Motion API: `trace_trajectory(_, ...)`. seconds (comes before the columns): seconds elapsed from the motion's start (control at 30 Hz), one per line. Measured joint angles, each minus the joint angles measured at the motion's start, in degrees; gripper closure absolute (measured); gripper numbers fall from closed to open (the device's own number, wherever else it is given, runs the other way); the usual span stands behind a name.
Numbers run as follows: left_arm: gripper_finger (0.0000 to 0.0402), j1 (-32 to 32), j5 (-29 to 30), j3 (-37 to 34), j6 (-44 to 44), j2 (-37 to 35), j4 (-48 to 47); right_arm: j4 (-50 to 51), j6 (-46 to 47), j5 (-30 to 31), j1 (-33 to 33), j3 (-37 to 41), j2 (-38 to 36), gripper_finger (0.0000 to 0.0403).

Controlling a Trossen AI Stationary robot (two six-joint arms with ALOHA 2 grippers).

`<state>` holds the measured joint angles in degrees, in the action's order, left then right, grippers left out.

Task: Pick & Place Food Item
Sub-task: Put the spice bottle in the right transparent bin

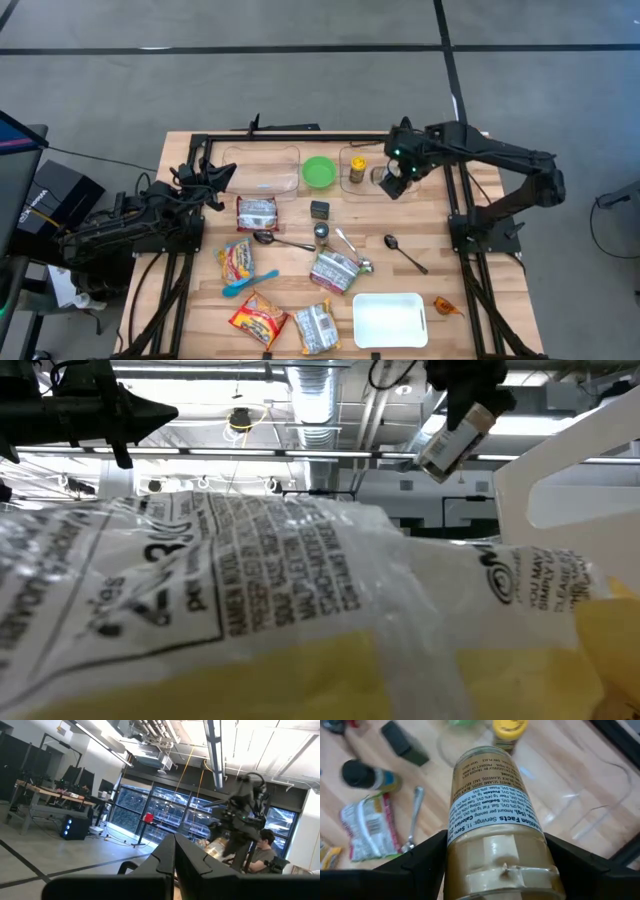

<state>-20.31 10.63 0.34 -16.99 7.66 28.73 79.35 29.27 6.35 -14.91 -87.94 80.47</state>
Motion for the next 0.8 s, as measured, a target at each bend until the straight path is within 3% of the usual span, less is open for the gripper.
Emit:
trace_trajectory(0.37, 0.0402, 0.01, -0.01, 0.0, 0.11, 0.01, 0.0, 0.19, -7.11, -0.8, -9.95, -0.04, 7.46, 0.0117)
trace_trajectory(0.8, 0.0402, 0.0, -0.02, 0.0, 0.15, 0.02, 0.0, 0.18, -18.65, -5.02, -15.55, -0.02, 22.1, 0.0117)
